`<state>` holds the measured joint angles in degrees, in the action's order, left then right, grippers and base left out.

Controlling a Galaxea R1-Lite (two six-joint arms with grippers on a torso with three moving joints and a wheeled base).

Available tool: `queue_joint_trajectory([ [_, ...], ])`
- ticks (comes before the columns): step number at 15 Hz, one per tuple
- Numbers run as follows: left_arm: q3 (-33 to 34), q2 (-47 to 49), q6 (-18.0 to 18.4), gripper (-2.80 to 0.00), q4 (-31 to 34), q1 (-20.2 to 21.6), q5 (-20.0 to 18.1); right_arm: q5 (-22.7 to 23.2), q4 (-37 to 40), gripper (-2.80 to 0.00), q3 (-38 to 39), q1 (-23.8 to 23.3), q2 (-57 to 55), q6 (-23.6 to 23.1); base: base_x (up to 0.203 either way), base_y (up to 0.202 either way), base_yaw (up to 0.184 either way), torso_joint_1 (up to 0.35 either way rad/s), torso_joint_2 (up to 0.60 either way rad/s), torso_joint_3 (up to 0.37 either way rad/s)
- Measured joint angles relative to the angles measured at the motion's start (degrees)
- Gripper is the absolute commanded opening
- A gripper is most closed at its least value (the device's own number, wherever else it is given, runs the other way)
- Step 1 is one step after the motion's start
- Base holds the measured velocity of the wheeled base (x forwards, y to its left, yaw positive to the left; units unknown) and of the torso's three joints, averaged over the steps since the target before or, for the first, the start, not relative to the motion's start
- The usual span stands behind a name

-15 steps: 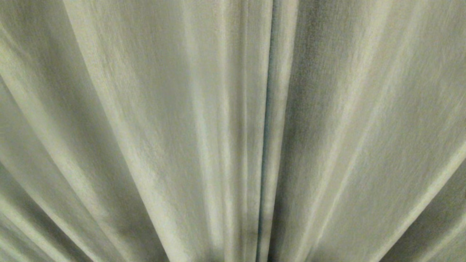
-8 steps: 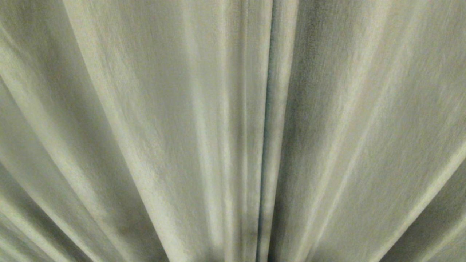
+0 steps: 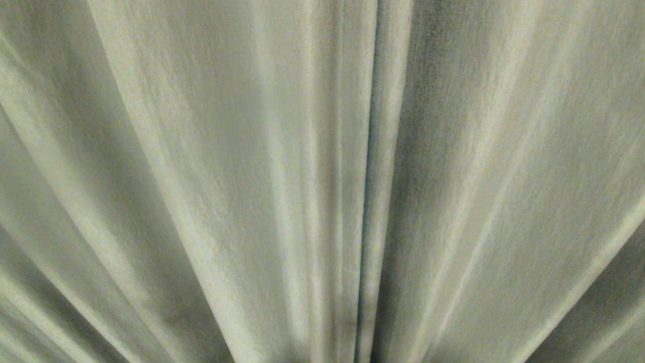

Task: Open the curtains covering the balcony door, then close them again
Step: Pull the outer curtains open on both sides

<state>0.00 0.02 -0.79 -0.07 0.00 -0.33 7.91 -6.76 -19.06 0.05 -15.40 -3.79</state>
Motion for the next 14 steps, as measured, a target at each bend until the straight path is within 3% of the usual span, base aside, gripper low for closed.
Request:
queue_joint_trajectory([
  [4, 0.0, 0.0, 0.0, -2.8, 0.0, 0.0, 0.0, 0.1, -9.8, 0.0, -5.9, 0.0, -13.1, 0.2, 0.0, 0.0, 0.0, 0.0, 0.0, 0.0],
  [14, 0.0, 0.0, 0.0, -2.8, 0.0, 0.0, 0.0, -0.3, -24.2, 0.0, -15.0, -1.0, -35.2, -0.2, 0.0, 0.0, 0.0, 0.0, 0.0, 0.0],
])
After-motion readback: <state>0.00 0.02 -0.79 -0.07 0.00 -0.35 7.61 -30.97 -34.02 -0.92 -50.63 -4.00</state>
